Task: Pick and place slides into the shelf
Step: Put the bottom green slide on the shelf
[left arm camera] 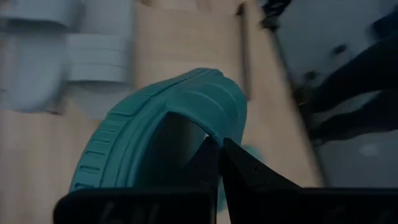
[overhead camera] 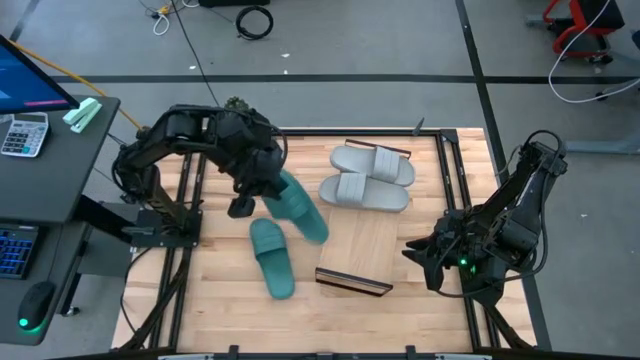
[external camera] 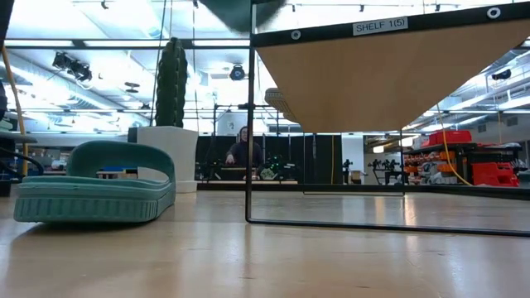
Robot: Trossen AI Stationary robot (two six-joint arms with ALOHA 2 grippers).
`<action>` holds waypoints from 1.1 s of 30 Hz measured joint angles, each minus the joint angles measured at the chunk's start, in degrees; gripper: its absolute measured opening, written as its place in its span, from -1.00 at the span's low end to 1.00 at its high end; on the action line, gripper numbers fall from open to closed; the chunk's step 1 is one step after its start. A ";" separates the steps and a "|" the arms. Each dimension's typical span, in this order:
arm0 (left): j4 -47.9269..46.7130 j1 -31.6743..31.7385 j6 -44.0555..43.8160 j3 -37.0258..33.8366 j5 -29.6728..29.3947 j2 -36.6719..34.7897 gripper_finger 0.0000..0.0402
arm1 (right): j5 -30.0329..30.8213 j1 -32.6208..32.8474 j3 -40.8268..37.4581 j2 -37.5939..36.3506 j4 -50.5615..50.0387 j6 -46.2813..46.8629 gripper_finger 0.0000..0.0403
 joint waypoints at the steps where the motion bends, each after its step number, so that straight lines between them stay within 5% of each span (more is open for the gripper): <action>1: -0.02 0.07 1.66 0.00 -1.38 0.13 -0.95 | 0.00 0.00 -0.02 0.01 0.00 0.00 -0.27; 14: 0.02 -0.23 28.54 -0.04 -6.34 2.20 -0.95 | -0.20 0.00 0.00 0.02 0.02 0.62 -0.27; 22: 0.04 -3.57 44.80 -0.07 -18.00 5.68 -0.95 | -0.20 -0.04 0.00 0.02 0.00 2.26 -0.27; 27: 0.48 -6.49 52.11 -0.07 -23.53 6.75 -0.95 | -0.22 -0.22 0.00 0.02 0.02 3.78 -0.27; 33: 0.33 -10.17 54.50 -0.07 -23.64 6.59 -0.95 | -0.23 -1.17 0.00 0.02 0.00 5.19 -0.27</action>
